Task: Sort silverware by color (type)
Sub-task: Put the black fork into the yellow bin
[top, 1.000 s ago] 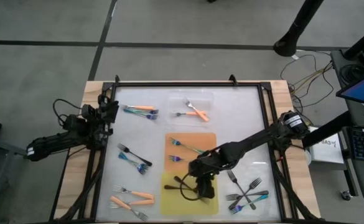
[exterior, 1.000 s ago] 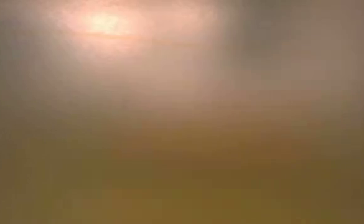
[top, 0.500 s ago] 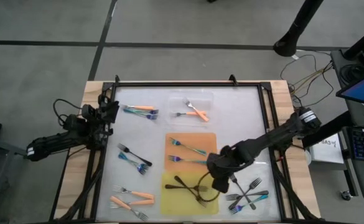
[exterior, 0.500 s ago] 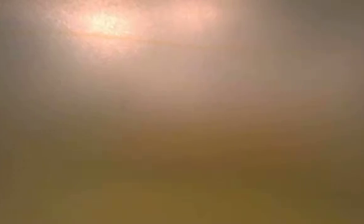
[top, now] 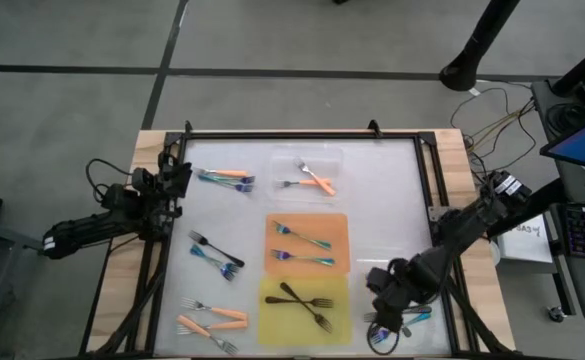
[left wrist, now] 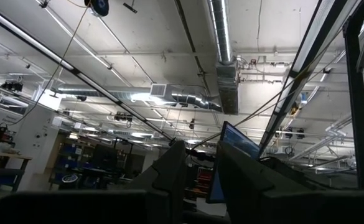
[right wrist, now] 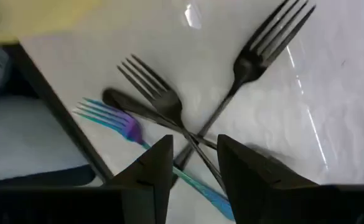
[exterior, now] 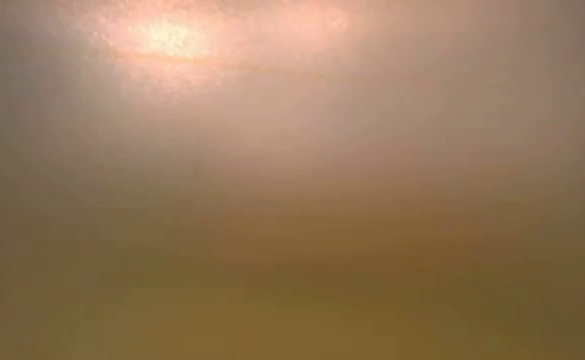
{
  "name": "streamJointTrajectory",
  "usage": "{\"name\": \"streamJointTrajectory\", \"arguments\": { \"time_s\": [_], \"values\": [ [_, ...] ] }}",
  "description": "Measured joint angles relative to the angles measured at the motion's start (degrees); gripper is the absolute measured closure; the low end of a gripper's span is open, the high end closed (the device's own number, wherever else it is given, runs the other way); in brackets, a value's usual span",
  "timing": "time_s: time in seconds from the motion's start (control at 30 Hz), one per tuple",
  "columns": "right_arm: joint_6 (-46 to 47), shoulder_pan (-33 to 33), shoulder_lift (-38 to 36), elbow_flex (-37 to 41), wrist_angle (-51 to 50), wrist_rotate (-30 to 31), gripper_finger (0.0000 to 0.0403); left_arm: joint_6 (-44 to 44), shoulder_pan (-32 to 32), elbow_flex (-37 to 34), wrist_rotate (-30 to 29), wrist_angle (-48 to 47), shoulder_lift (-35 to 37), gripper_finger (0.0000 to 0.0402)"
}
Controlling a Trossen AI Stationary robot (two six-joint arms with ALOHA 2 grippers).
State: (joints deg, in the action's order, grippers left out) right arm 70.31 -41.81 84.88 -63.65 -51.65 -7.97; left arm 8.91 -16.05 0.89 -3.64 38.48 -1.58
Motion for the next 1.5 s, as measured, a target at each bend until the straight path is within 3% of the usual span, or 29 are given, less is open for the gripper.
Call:
{"name": "streamJointTrajectory", "arguments": {
  "time_s": [0.5,0.9,1.23,1.5],
  "values": [
    [9.6,-5.8,0.4,10.7,13.3,-4.6,0.0317,0.0,0.0,0.0,0.0,0.0,0.0,0.0327],
    [10.7,-8.3,1.1,15.1,13.5,-6.6,0.0315,0.0,0.0,0.0,0.0,0.0,0.0,0.0327],
    [-4.0,-10.5,3.1,15.1,13.7,-6.6,0.0301,0.0,0.0,0.0,0.0,0.0,0.0,0.0327],
    [-6.2,-10.5,5.0,15.0,13.9,-5.3,0.0308,0.0,0.0,0.0,0.0,0.0,0.0,0.0327]
  ]
}}
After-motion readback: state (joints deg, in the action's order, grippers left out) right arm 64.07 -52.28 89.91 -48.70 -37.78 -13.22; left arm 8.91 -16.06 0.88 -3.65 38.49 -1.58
